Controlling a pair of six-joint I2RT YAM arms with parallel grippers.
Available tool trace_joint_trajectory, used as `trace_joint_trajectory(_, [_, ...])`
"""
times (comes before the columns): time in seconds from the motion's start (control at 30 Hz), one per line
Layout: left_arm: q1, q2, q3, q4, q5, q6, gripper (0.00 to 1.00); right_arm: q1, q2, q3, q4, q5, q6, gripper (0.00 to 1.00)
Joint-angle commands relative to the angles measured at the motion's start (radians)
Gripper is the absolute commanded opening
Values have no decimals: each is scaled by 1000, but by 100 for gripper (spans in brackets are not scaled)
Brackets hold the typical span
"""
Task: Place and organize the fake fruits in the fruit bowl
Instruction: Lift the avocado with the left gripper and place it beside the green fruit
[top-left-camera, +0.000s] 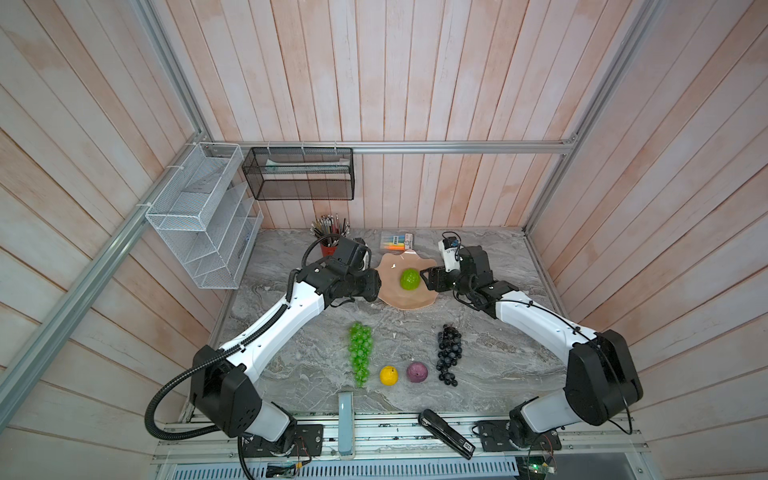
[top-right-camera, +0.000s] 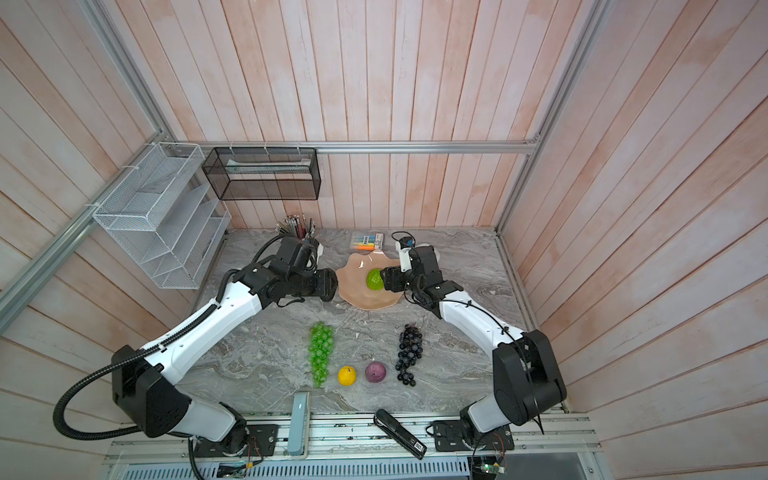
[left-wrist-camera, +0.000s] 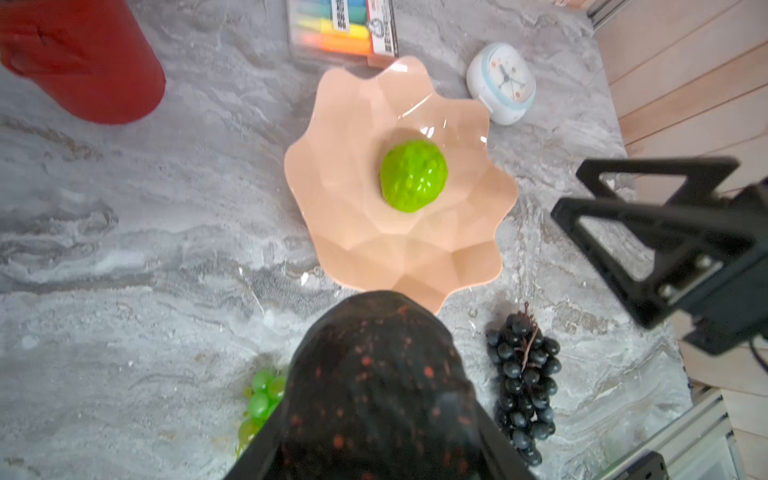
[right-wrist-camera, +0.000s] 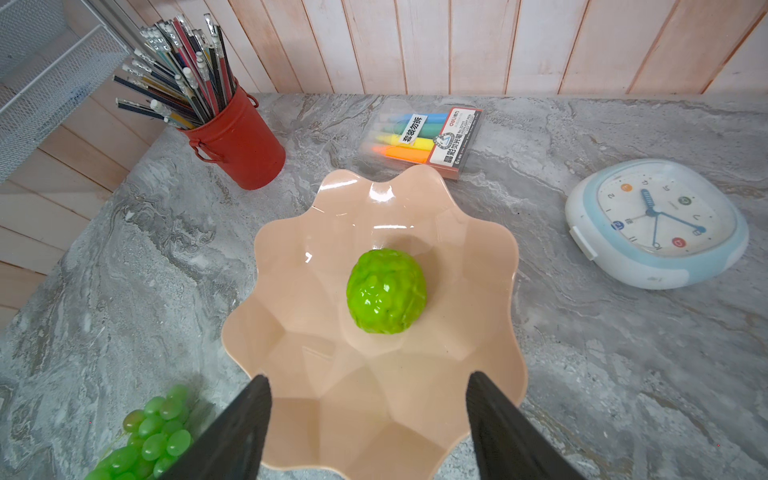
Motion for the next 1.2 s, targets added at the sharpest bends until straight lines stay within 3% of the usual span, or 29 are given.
trace_joint_trajectory(0.0, [17,116,88,34,-3,60,31,7,-8,29,-40,4,-36,75])
trace_joint_trajectory(0.3, [45,413,358,7,26,102,31,6,-144,-130,-11,36,-8,75])
trace_joint_trajectory(0.57, [46,601,466,8,50,92,31,6,-164,-190,-8,40,-25,75])
trace_joint_trajectory(1.17, [29,794,564,61,74,33,38,-2,-187,-228,-23,40,-50,76])
